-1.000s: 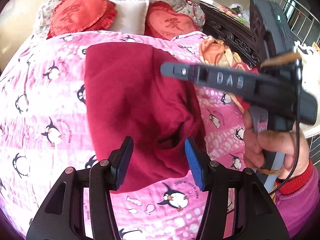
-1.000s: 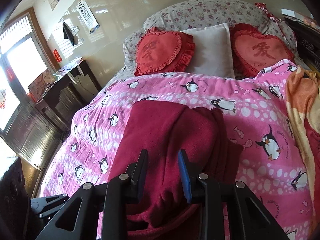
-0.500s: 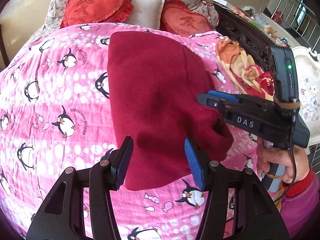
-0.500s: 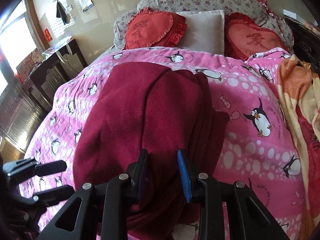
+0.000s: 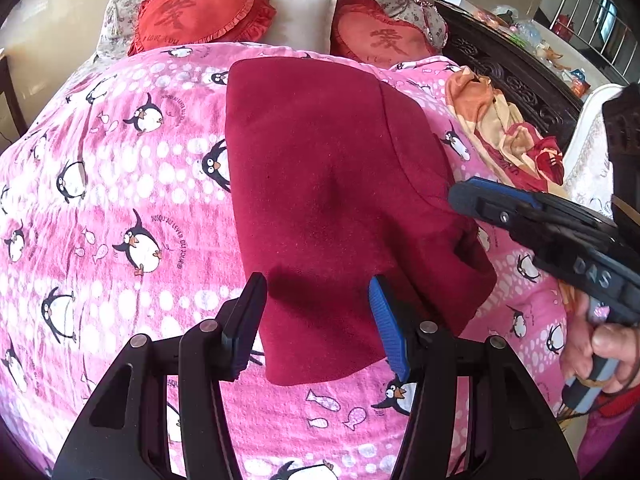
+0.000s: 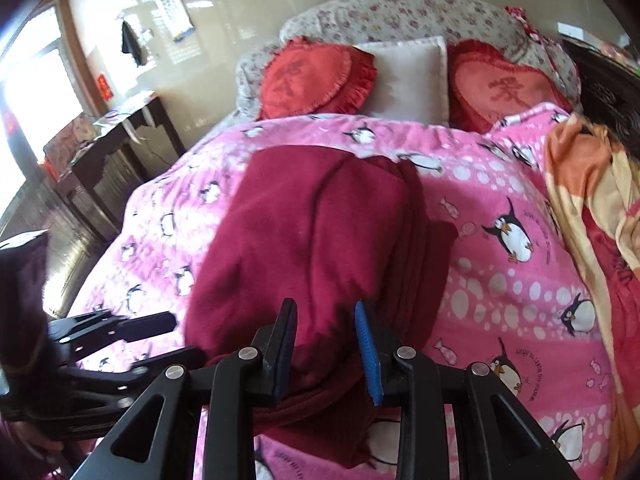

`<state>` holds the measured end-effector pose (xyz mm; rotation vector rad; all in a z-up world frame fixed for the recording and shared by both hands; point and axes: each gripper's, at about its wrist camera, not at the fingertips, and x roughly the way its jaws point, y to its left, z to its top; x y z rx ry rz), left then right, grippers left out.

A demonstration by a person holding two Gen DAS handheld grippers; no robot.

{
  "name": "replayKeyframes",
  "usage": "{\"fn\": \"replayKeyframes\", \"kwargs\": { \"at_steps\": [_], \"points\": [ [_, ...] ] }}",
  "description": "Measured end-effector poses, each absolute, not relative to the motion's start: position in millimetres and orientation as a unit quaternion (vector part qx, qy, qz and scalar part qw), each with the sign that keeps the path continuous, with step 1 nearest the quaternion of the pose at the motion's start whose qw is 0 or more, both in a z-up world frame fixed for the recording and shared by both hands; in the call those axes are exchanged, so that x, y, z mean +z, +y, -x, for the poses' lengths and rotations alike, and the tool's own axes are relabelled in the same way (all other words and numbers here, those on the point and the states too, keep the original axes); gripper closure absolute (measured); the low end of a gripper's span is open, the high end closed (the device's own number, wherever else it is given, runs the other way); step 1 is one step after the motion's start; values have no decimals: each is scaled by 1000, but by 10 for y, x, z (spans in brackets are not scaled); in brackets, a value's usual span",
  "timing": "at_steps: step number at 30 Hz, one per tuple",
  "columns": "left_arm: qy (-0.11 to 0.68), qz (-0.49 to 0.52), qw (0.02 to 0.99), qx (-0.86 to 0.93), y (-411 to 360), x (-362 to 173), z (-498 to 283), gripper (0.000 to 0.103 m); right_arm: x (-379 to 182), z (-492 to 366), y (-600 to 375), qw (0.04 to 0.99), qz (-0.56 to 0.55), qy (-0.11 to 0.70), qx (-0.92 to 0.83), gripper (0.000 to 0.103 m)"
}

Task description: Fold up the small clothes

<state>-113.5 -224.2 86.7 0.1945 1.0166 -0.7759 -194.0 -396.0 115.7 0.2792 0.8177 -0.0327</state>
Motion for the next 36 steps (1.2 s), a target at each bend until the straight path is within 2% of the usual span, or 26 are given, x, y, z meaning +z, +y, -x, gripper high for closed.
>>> {"fn": "replayKeyframes", "kwargs": {
  "at_steps": [7, 14, 21, 28, 29, 30, 36],
  "points": [
    [481, -103, 792, -361, -2266, 776, 1152, 50, 947, 2020, -3786, 895, -91, 436, -11, 75],
    [480, -112, 793, -358, -2246, 686, 1183, 49, 682, 2277, -4061, 878, -160, 450, -24, 75],
    [491, -118, 786, -356, -2150, 587, 1228, 49, 966, 2479, -4050, 898, -200, 393, -17, 74],
    [498, -114, 783, -354, -2111, 549, 1237, 49, 832, 2148, -3973, 882, -228, 412, -5, 74],
    [498, -115, 783, -354, -2110, 553, 1239, 49, 810, 2121, -3983, 882, -237, 408, -6, 84],
    [497, -117, 783, -355, -2104, 556, 1244, 49, 806, 2105, -3999, 883, -243, 402, -10, 87],
    [503, -113, 778, -358, -2078, 511, 1229, 49, 911, 2140, -3993, 900, -183, 391, -52, 89]
  ]
}}
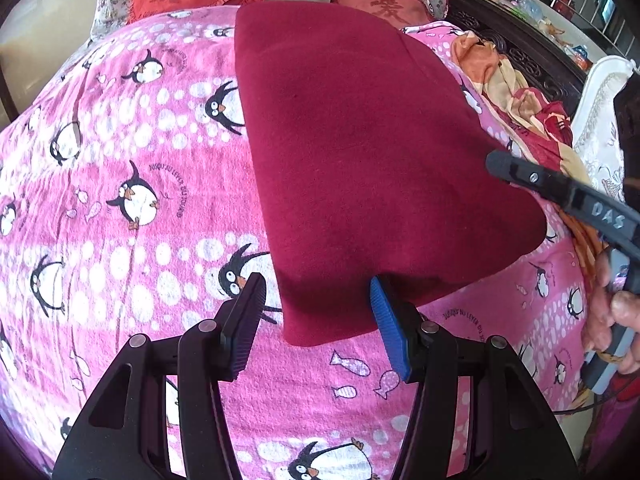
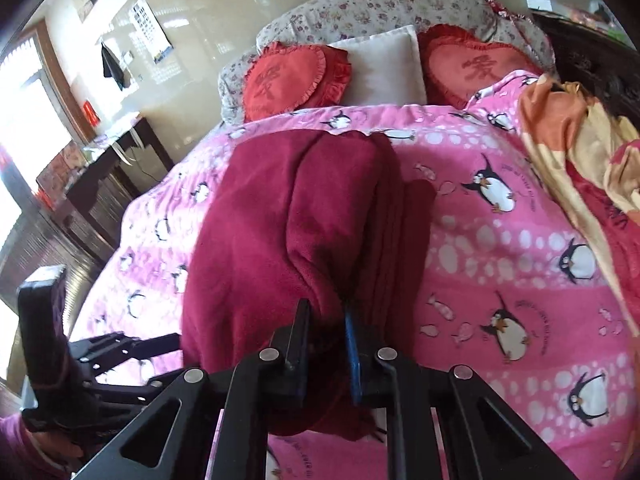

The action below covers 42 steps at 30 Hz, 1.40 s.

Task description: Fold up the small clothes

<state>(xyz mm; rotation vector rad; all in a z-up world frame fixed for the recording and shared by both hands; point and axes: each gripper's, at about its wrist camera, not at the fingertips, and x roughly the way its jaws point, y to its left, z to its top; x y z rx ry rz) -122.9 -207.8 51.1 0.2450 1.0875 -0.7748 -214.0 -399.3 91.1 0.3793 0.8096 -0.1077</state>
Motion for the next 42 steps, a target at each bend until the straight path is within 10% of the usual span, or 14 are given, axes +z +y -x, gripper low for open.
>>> {"fn": "replayKeyframes", "kwargs": {
  "at_steps": [6, 12, 16, 18, 21, 36, 42],
  "points": [
    [498, -117, 782, -356, -2049, 516, 1241, 49, 796, 2197, -4122, 888, -243, 387, -46, 88],
    [504, -107, 781, -354, -2013, 509, 1212, 49, 1092, 2516, -4026, 901, -271, 339, 8, 58],
    [502, -110, 783, -351, -2000, 543, 1235, 49, 996, 2509, -3835, 896, -253, 365, 29, 60],
    [499, -114, 784, -351, -1970, 582, 1251, 49, 852, 2455, -3755, 889, -238, 391, 27, 93],
    [488, -120, 789, -353, -1881, 687, 1279, 49, 797, 2515, -3731, 890, -239, 387, 25, 95],
    [467, -107, 798, -365, -2138, 798, 1166, 49, 604, 2547, -3856, 873, -232, 428, -14, 95],
    [462, -126, 799, -364, -2270, 719, 1197, 49, 992, 2613, -3759, 899, -174, 401, -40, 69]
  ]
}}
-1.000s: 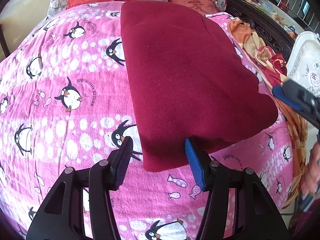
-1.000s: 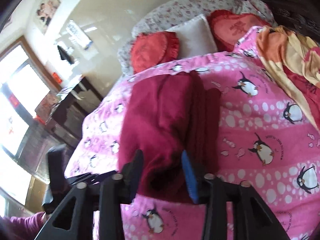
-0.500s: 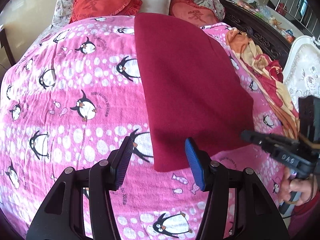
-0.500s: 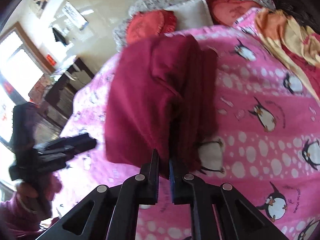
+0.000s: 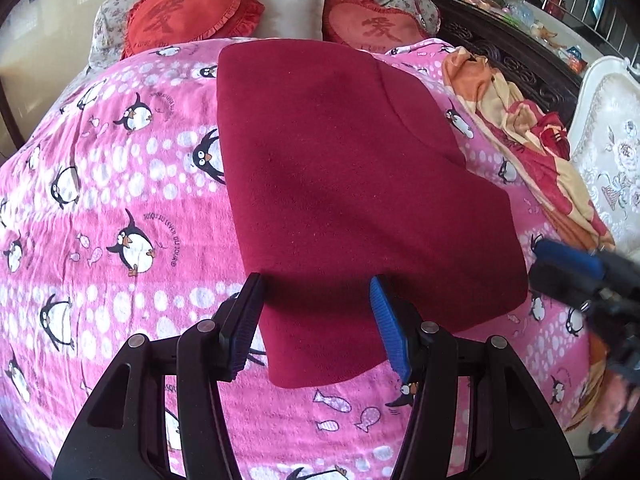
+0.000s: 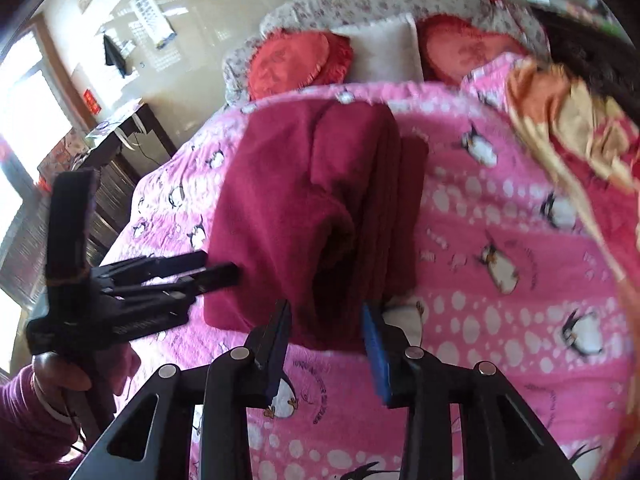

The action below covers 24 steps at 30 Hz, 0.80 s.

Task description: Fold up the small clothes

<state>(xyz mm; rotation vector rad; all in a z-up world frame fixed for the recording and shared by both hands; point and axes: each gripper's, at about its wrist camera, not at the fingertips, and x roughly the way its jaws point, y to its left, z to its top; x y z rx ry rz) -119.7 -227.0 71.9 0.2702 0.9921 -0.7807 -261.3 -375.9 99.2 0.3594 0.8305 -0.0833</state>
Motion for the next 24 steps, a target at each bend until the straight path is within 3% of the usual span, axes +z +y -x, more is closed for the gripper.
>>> {"fn": "replayKeyframes", "kwargs": {
  "at_steps": [6, 13, 15, 18, 21, 23, 24],
  "points": [
    [466, -124, 797, -364, -2280, 713, 1171, 49, 1217, 2283, -3732, 919, -139, 364, -53, 69],
    [462, -131, 798, -364, -2308, 690, 1180, 49, 783, 1884, -3958, 897, -135, 404, -119, 68],
    [462, -129, 797, -367, -2295, 687, 1175, 49, 727, 1927, -4003, 902, -142, 390, -122, 53],
    [464, -98, 790, -389, -2208, 720, 1095, 49, 743, 1989, -4022, 906, -133, 381, -131, 41],
    [467, -58, 784, -404, -2098, 745, 950, 49, 707, 2017, -4143, 907, -166, 371, -115, 35],
    [474, -32, 780, -407, -2053, 747, 836, 36, 683, 2006, -4210, 906, -188, 368, -95, 35],
    [477, -13, 777, -410, -2025, 743, 768, 35, 675, 1995, -4237, 905, -198, 367, -84, 35]
  ]
}}
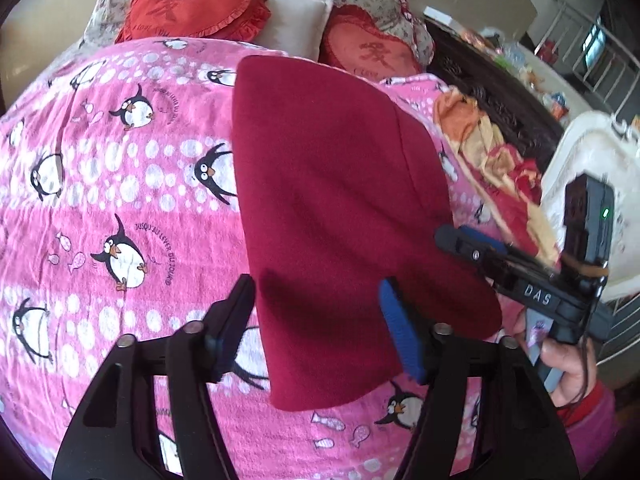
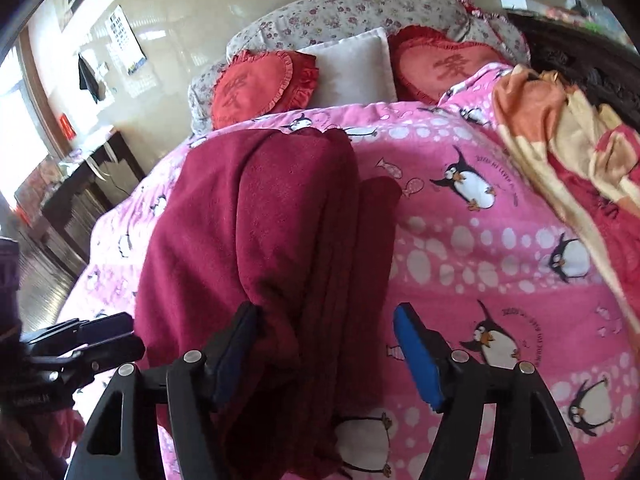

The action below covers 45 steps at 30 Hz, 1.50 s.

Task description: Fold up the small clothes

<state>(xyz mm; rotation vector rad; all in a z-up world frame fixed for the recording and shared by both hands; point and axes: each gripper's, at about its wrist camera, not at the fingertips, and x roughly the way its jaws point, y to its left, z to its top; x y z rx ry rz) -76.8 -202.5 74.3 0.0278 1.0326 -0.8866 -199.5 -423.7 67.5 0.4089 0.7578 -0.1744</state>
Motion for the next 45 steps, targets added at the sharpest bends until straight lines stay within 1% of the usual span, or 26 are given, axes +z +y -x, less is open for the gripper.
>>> {"fn": "replayKeyframes", "kwargs": {
  "at_steps": [2, 4, 5, 9, 10, 11, 12, 14, 16, 17, 18, 19, 20, 21, 23, 25, 30, 33, 36, 39, 41, 43, 45],
  "points": [
    [483, 10, 771, -415, -2008, 732, 682, 35, 661, 1970, -4268, 904, -216, 363, -68, 34],
    [491, 27, 761, -423, -2020, 689, 587, 34, 625, 1922, -4318, 900, -234, 364, -53, 31],
    [495, 31, 757, -424, -2036, 667, 555, 34, 599, 1890, -4355, 897, -242, 367, -48, 28],
    [520, 25, 740, -426, -2182, 476, 429, 34, 512, 1827, -4430, 884, -285, 370, -21, 25],
    [523, 30, 736, -429, -2195, 444, 416, 31, 503, 1817, -4425, 884, -288, 369, -17, 25],
    [525, 37, 733, -430, -2215, 417, 391, 23, 498, 1795, -4409, 884, -286, 369, -14, 23],
    [528, 45, 731, -429, -2236, 387, 365, 21, 494, 1779, -4393, 885, -282, 369, -13, 21],
    [539, 59, 722, -431, -2290, 318, 312, 21, 490, 1748, -4346, 889, -271, 370, -12, 18],
    [548, 70, 714, -431, -2323, 286, 289, 21, 491, 1722, -4284, 894, -249, 373, -14, 18],
    [549, 70, 714, -430, -2332, 288, 296, 22, 491, 1716, -4253, 896, -237, 375, -17, 22],
    [545, 63, 715, -433, -2357, 315, 316, 26, 493, 1706, -4248, 898, -228, 375, -21, 33],
    [539, 53, 719, -436, -2383, 359, 346, 32, 500, 1718, -4230, 900, -225, 373, -26, 39],
    [533, 46, 723, -436, -2391, 392, 368, 39, 515, 1743, -4217, 901, -229, 368, -27, 48],
    [527, 39, 727, -438, -2401, 424, 396, 42, 544, 1766, -4193, 902, -229, 365, -30, 53],
    [514, 24, 734, -443, -2381, 546, 479, 56, 613, 1790, -4139, 904, -222, 364, -37, 57],
    [512, 22, 731, -450, -2319, 643, 516, 62, 711, 1845, -4097, 903, -235, 357, -36, 59],
    [521, 13, 728, -445, -1954, 894, 673, 62, 978, 2016, -3859, 901, -251, 353, -11, 60],
    [527, 2, 727, -440, -1636, 964, 816, 62, 1036, 2134, -3617, 897, -259, 359, 3, 60],
    [537, -10, 728, -426, -1387, 869, 939, 62, 995, 2247, -3341, 890, -265, 370, 21, 61],
    [562, -32, 727, -393, -1221, 582, 1021, 62, 763, 2261, -3126, 873, -270, 404, 29, 59],
    [561, -27, 735, -380, -1158, 502, 1048, 54, 554, 2220, -3030, 858, -261, 442, 15, 57],
    [545, -31, 752, -369, -1110, 567, 1110, 53, 549, 2274, -3007, 860, -254, 442, 7, 57],
    [538, -37, 762, -360, -1088, 631, 1155, 53, 683, 2391, -3022, 868, -254, 427, 1, 57]
  ]
}}
